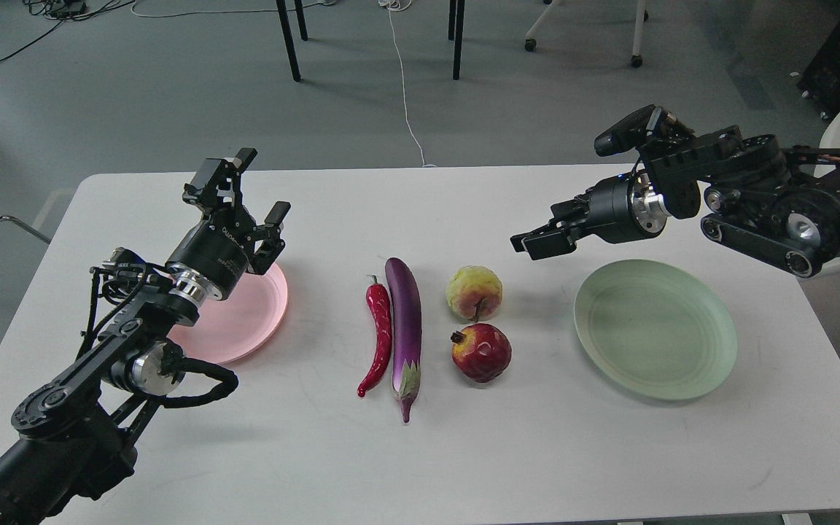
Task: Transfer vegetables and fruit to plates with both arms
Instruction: 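Move the right gripper over the yellow pear, then grasp the yellow pear with the right gripper and lift it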
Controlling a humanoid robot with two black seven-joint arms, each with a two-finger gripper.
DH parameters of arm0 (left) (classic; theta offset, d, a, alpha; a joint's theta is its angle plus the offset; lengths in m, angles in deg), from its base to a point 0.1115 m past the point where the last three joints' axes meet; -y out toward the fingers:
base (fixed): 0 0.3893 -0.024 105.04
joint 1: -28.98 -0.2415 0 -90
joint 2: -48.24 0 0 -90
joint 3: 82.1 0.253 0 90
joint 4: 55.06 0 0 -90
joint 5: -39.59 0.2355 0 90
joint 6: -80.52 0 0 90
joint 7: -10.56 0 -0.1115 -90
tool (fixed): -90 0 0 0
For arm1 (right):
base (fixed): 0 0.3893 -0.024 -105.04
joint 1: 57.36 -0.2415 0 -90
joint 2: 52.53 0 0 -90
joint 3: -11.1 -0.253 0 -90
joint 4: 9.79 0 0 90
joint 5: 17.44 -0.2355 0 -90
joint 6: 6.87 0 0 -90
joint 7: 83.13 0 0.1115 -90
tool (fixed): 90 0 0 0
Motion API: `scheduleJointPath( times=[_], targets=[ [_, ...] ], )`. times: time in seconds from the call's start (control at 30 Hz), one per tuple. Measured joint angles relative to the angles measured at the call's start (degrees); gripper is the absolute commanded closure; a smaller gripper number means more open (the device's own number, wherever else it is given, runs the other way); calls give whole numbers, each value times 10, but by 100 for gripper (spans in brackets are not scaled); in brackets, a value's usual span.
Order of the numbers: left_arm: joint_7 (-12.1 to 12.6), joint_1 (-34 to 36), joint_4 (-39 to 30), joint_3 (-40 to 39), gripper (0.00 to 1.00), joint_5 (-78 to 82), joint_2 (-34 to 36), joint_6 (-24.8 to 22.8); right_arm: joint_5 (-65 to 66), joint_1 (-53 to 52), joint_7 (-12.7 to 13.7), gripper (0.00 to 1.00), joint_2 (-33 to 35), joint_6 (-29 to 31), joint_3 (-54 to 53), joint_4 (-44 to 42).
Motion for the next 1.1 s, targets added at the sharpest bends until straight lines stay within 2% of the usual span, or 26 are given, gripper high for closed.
scheduleJointPath(
  times=[0.27,1.1],
  targets=[
    [1,-6,0,1,2,0,-2,0,1,4,0,1,-41,54,4,-17],
    [2,-16,-21,3,2,0,0,0,1,40,0,2,-126,53,7,-86]
  ],
)
